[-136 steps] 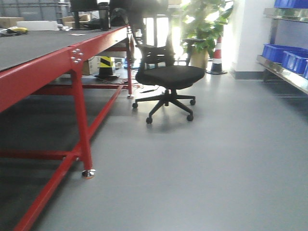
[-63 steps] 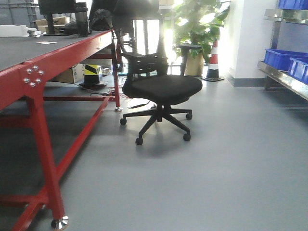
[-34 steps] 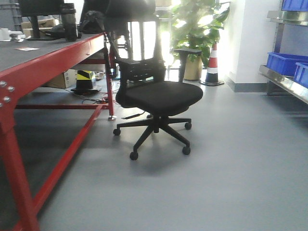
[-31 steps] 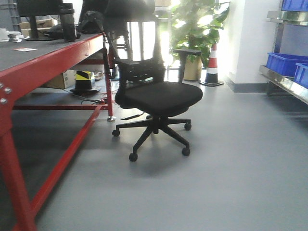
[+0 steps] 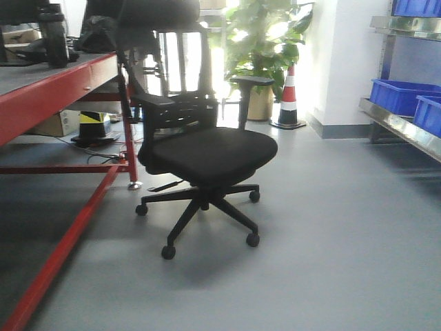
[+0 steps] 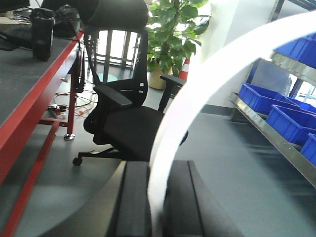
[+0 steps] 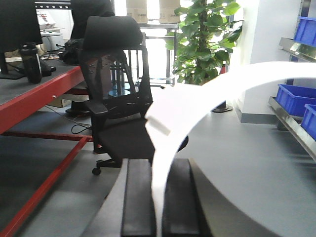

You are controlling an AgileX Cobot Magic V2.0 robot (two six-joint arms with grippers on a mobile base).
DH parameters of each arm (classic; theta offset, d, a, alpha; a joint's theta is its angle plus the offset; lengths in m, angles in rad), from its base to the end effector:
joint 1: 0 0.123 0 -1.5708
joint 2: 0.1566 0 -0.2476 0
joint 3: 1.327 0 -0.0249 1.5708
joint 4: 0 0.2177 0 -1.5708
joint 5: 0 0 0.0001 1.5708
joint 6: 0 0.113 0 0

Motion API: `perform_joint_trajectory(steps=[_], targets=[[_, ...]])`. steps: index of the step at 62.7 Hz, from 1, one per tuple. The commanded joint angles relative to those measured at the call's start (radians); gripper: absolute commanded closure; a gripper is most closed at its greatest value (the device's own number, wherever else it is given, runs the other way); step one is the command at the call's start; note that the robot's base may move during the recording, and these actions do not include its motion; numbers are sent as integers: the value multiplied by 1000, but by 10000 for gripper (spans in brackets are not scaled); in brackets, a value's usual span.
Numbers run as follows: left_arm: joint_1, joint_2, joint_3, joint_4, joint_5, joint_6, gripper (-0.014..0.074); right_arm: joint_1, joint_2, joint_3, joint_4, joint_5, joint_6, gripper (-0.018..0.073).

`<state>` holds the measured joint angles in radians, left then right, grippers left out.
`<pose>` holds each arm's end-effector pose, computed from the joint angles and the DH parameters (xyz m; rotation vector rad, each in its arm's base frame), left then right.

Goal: Grab PVC pipe and place in blue bin
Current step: 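Drive the base to the steel shelf of blue bins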

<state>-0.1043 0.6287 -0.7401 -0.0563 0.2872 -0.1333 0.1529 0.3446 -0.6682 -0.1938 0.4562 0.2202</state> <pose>0.1450 -0.0170 0.3554 -0.0569 1.6633 -0.2345 0.0855 0.0035 0.3474 -0.0204 1.6092 0.0855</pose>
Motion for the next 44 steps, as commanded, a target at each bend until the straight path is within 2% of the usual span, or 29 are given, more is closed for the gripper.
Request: perform_joint_trajectory(steps=[1, 44], targets=[[1, -6, -1, -1, -32, -1, 707, -1, -1, 0, -10, -22, -5, 721], [1, -6, -1, -1, -37, -1, 707, -1, -1, 0, -10, -22, -5, 721]])
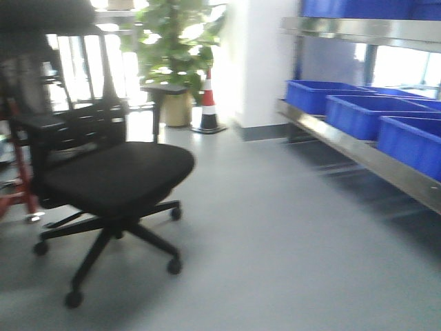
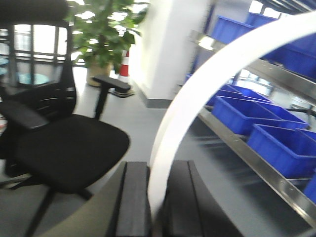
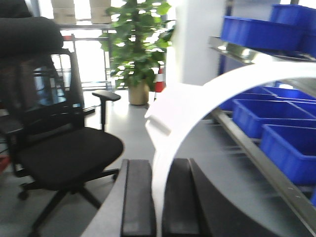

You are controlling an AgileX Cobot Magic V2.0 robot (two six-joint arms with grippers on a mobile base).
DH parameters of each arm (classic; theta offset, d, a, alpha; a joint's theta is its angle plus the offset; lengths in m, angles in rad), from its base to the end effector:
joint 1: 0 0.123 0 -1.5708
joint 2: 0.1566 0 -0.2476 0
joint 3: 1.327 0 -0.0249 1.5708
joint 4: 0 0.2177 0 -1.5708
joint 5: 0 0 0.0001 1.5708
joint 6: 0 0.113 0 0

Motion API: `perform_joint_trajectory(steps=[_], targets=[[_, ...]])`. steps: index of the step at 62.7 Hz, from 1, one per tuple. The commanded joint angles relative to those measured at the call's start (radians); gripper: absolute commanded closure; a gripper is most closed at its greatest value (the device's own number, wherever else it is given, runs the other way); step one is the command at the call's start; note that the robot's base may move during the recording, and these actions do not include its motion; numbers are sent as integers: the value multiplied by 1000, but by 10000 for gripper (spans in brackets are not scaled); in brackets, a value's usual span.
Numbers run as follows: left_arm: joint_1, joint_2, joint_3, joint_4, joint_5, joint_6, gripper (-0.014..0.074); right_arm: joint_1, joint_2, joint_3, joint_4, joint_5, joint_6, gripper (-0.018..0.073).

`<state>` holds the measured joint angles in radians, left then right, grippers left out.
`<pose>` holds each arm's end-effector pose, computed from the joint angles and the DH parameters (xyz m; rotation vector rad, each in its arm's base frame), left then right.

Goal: Grab PVC pipe and place in blue bin
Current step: 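Drive the base to the steel shelf of blue bins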

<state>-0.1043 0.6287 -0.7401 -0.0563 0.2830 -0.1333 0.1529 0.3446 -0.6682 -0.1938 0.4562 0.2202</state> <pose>0.1450 -0.0170 0.3558 -0.0569 1.6590 -0.2347 0.0855 0.0035 0.3474 -0.0204 1.6092 0.0855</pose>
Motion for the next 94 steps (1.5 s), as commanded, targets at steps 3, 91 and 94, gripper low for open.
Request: perform_joint_trajectory(steps=[3, 91, 94], targets=[[1, -6, -1, -1, -32, -1, 707, -1, -1, 0, -10, -22, -5, 721], [1, -6, -1, -1, -39, -1, 707, -1, -1, 0, -10, -22, -5, 721], [1, -6, -1, -1, -39, -1, 707, -1, -1, 0, -10, -22, -5, 721]])
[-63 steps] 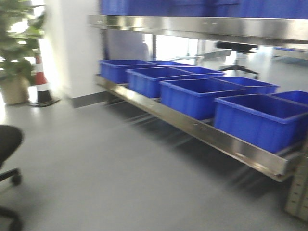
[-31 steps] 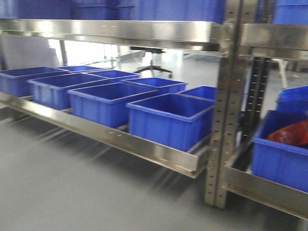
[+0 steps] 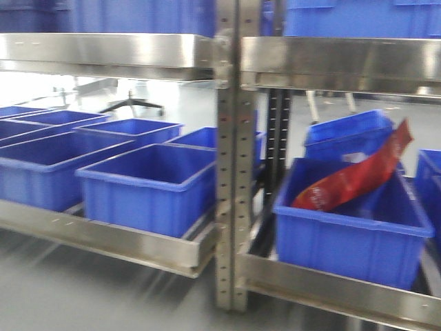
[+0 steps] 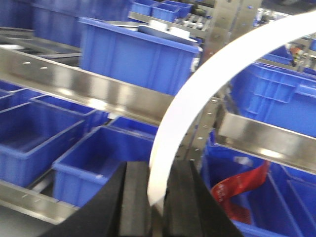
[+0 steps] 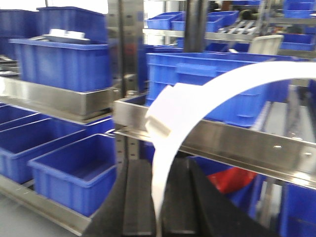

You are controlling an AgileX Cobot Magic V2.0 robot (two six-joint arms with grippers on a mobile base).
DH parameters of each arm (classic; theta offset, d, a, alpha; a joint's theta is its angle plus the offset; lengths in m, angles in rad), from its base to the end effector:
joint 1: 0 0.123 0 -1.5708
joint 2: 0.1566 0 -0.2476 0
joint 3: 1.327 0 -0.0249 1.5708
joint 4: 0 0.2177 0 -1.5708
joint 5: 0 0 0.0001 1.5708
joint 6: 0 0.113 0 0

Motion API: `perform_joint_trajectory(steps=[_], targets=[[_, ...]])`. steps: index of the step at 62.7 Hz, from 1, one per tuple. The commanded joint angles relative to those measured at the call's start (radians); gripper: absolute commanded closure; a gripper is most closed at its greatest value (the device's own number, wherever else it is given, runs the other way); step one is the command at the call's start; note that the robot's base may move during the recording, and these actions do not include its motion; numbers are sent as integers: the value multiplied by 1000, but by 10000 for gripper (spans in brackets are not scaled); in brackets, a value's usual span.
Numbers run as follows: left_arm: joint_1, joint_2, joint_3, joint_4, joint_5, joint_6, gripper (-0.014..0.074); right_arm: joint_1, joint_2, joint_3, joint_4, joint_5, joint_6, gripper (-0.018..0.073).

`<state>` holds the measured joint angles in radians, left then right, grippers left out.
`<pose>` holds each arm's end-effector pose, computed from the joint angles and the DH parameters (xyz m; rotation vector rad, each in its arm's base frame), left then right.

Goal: Grab PVC pipe and place in blue bin
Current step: 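Drive the base to the steel shelf of blue bins, then lower both held clamps down into a blue bin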

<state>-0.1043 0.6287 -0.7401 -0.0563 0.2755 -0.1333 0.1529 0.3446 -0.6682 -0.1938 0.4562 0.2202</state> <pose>0.1451 -0.0169 0.3567 -0.0570 1.6515 -0.2350 0.0855 0.0035 0.3474 -0.0204 1.6092 0.0855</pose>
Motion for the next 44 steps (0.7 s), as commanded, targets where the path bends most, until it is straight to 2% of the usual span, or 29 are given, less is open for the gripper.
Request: perform_joint_trajectory(steps=[1, 44], targets=[[1, -6, -1, -1, -32, -1, 707, -1, -1, 0, -10, -22, -5, 721], [1, -6, -1, -1, -32, -1, 707, -1, -1, 0, -10, -22, -5, 721]])
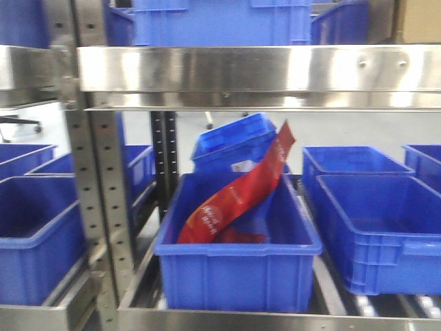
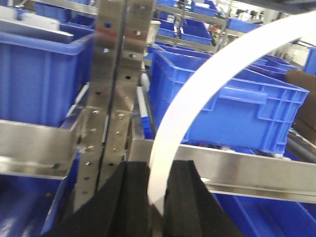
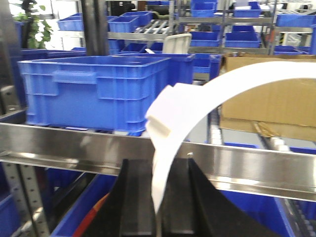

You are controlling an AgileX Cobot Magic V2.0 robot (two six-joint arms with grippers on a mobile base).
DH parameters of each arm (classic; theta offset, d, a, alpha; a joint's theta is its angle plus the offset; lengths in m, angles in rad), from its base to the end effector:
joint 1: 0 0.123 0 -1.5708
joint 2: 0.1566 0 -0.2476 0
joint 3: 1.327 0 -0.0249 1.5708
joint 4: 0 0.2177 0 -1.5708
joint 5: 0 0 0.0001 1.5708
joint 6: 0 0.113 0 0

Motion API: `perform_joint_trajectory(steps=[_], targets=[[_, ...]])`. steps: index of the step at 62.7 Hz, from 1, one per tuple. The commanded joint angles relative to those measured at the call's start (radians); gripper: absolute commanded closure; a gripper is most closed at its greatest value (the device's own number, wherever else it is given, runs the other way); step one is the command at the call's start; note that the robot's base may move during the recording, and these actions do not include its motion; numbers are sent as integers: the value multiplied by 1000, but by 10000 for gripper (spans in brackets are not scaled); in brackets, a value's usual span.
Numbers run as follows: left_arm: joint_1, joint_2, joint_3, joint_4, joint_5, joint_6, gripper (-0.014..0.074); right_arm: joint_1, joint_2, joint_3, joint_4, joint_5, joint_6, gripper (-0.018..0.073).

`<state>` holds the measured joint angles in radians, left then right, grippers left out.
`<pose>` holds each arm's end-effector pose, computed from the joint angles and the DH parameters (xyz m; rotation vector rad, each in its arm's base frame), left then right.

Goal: Grab PVC pipe and place in blue bin
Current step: 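Lower both held clamps down into a blue bin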

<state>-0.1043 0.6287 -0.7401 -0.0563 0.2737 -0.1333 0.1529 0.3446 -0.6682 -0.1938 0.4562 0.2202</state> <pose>0.1451 -0.0169 0.3569 -0.0570 1.6497 -0.2351 0.0855 0.0035 0.3474 -0.0204 1.6092 0.0855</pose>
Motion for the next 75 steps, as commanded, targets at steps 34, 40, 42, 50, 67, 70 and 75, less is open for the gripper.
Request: perform_joint_trajectory(steps=[34, 40, 42, 50, 67, 70, 75], targets=[[1, -6, -1, -1, -30, -1, 707, -1, -1, 0, -10, -22, -5, 721], [1, -6, -1, -1, -30, -1, 707, -1, -1, 0, -10, -22, -5, 721], [1, -6, -1, -1, -30, -1, 707, -1, -1, 0, -10, -22, -5, 721], [1, -6, -1, -1, -30, -1, 707, -1, -1, 0, -10, -22, -5, 721], [1, -6, -1, -1, -30, -1, 707, -1, -1, 0, -10, -22, -5, 721], [1, -6, -1, -1, -30, -1, 707, -1, -1, 0, -10, -22, -5, 721], [1, -6, -1, -1, -30, -1, 707, -1, -1, 0, -10, -22, -5, 721]])
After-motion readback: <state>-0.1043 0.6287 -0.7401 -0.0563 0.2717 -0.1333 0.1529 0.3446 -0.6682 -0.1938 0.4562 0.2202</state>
